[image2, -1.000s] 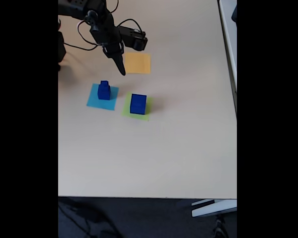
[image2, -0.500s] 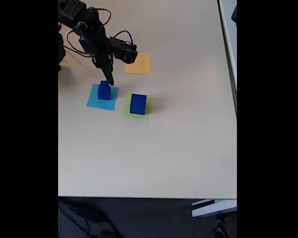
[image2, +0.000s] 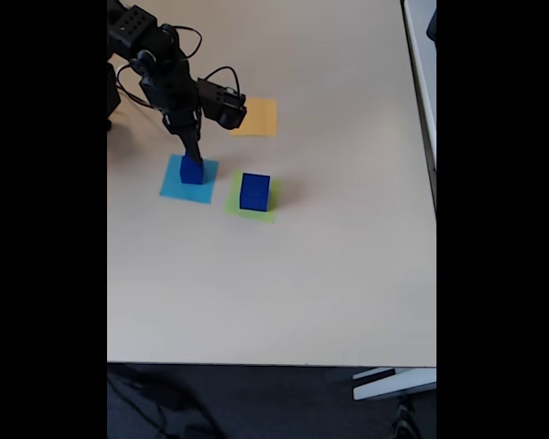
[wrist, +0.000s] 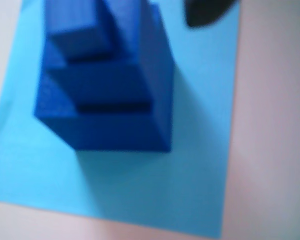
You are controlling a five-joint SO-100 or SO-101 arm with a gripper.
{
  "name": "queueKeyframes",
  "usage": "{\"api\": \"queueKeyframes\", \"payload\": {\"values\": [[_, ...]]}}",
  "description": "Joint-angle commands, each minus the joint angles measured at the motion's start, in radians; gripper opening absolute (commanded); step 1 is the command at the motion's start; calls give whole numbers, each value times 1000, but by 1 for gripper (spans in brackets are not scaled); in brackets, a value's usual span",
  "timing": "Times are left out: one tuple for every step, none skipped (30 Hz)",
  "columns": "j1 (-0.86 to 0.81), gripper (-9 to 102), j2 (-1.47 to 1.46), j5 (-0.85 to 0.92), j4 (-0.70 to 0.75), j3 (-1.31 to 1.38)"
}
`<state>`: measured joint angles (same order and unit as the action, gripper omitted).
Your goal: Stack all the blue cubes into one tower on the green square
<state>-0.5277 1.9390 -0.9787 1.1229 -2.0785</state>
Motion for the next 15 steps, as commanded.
{"api": "queueKeyframes", "payload": {"values": [[-12, 25, 2, 8, -15, 3], [-15, 25, 0, 8, -15, 2], [-20, 25, -2, 9, -15, 0], [-25, 24, -5, 11, -15, 0], [-28, 24, -6, 12, -15, 0], [-32, 24, -6, 15, -15, 0], [-35, 24, -8, 18, -15, 0], [-38, 24, -11, 20, -15, 0], [-41, 23, -12, 21, -15, 0], [-43, 23, -15, 21, -14, 0], [-46, 23, -17, 23, -14, 0], [-48, 22, -18, 23, -14, 0], [-49, 22, -20, 23, -15, 0], [-51, 22, -20, 23, -15, 0], [-54, 22, -20, 25, -15, 0]]}}
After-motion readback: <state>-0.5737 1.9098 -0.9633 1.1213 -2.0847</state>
